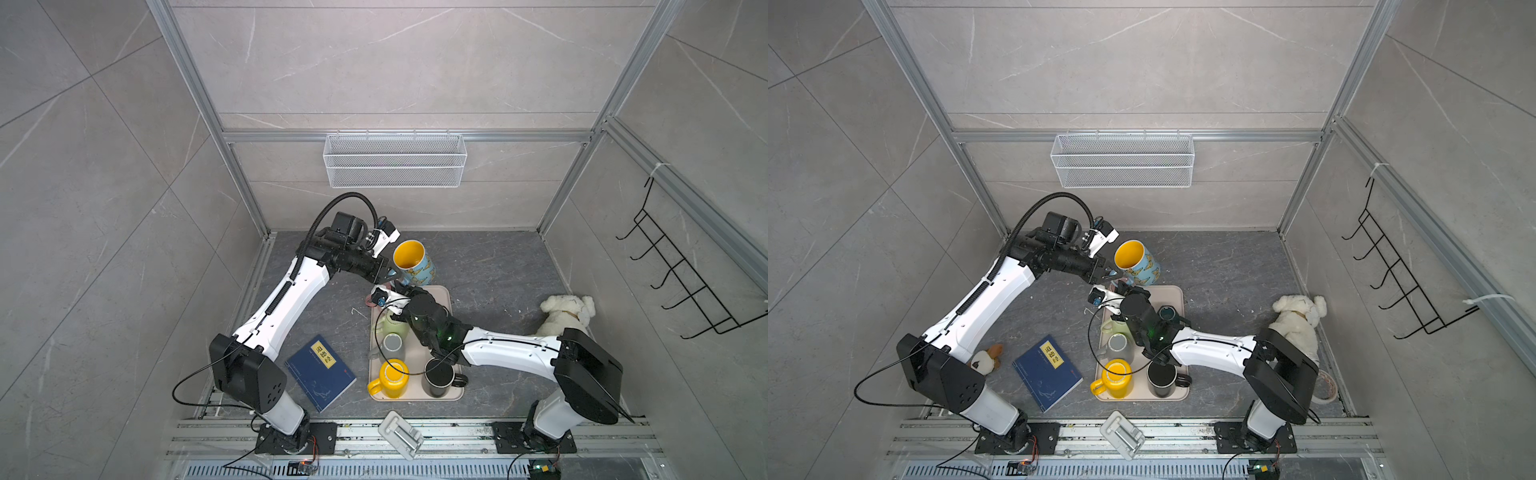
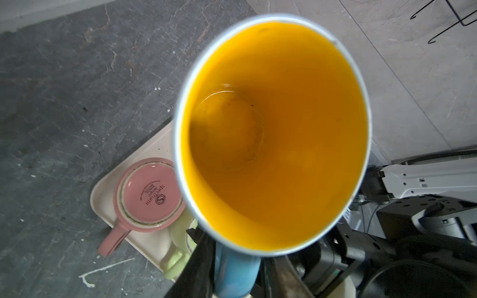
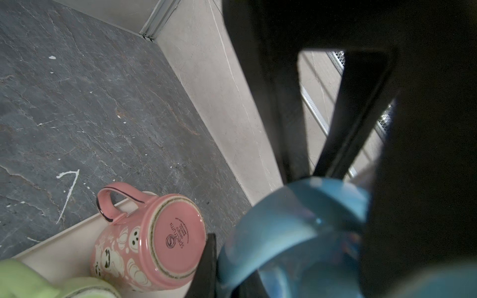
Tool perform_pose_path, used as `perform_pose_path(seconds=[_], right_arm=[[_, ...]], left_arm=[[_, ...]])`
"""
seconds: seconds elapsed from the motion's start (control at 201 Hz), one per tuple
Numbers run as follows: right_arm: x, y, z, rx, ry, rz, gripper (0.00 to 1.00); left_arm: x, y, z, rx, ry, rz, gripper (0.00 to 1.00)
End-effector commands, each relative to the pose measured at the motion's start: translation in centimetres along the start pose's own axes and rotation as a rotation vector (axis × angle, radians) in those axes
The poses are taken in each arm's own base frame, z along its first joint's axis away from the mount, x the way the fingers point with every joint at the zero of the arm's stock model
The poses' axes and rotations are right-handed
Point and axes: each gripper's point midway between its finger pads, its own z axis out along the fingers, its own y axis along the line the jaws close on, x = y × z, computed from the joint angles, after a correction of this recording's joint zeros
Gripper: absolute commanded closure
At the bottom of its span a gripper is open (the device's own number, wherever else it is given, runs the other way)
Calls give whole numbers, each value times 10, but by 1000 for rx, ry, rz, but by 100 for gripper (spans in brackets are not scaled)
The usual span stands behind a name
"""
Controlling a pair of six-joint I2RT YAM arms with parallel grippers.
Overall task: Turn the mug right side up
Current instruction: Place the mug at the top-left of the table.
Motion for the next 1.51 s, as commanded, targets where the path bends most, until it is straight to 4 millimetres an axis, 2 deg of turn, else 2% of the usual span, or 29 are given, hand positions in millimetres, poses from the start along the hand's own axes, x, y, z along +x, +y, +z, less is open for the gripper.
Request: perform_pose_path(seconds=[0.0,0.189,0.353,0.642,0.856,0.931,1.1,1.503], right_arm=[[-72,-55,-23,126,-219,135,100],[-75,-53,-24,119,-224,134,100],[-74,-53,-23,122,-217,139,100],[-66,-54,-22,142,-177,138,100],[-64,-54,-20,148,-165,136,92],[-63,-53,-19,150,-161,135,85],[-61,-52,-17,155,-153,135,76],[-57,-51,-14,169,-136,136,70]], left_arm=[[-3,1,4,6,6,-13,78],[-2,2,8,17,11,-25,100],[-4,7,8,-10,7,-39,100],[-16,5,-1,-39,-53,-6,100],[-20,7,-6,-66,-75,4,100],[-21,9,-7,-82,-79,4,100],[-20,10,-10,-101,-84,7,100],[-23,16,-16,-155,-107,15,100]])
